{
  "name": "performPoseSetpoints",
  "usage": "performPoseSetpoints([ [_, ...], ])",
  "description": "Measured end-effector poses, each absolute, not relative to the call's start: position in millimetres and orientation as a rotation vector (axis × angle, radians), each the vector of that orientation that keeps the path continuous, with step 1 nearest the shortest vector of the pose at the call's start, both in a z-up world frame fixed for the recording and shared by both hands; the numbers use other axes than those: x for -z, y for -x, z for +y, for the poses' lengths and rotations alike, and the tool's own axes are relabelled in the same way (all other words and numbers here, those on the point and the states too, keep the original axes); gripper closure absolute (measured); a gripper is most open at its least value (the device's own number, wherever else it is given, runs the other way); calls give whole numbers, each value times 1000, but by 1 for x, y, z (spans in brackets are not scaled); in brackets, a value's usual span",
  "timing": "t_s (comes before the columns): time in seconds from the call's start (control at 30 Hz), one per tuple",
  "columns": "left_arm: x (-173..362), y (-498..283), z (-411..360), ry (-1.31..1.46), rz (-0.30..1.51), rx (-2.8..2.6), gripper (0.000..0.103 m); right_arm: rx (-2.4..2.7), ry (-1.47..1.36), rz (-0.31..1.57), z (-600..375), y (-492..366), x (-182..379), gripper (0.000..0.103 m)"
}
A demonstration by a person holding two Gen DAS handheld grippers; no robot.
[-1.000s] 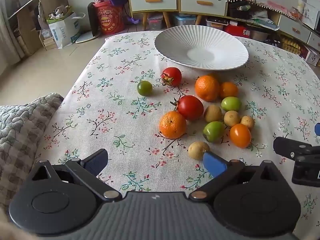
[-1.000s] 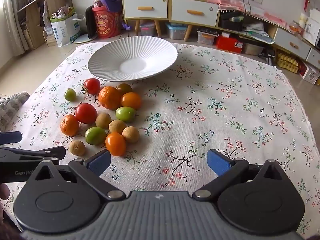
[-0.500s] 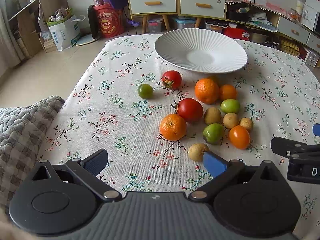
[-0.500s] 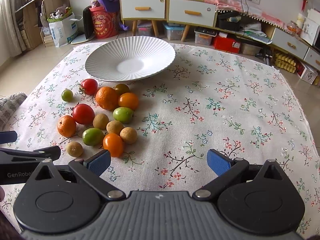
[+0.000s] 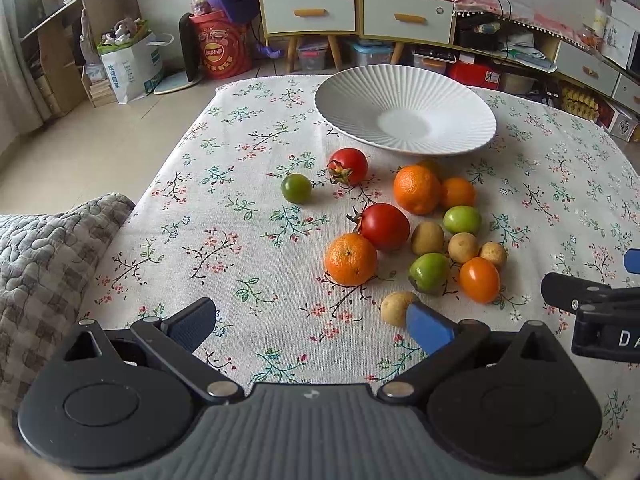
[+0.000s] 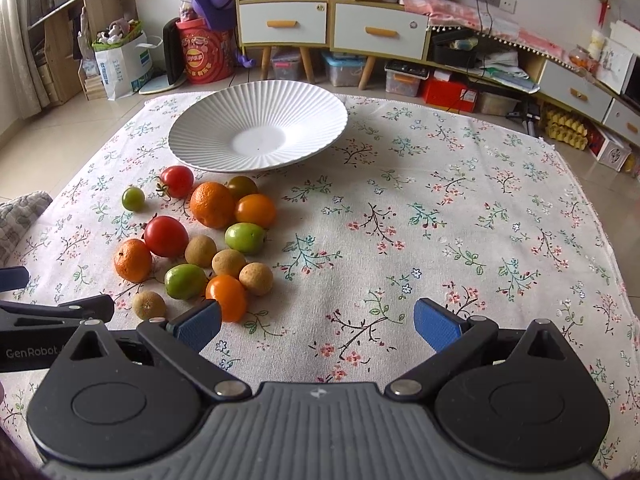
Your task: Organize fruits
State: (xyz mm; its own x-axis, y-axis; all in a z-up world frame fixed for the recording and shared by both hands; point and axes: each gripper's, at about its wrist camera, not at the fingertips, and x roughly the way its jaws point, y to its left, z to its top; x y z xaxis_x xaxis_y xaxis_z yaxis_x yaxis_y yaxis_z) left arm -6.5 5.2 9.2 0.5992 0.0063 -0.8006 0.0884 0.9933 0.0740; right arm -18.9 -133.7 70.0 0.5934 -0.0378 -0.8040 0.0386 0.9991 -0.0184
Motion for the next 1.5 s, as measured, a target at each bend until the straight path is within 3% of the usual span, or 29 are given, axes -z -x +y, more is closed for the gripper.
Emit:
performPoseSetpoints([
  [1.5,-9,6,5,-101,929,47,4,49,-9,937,-136,19,-71,1],
])
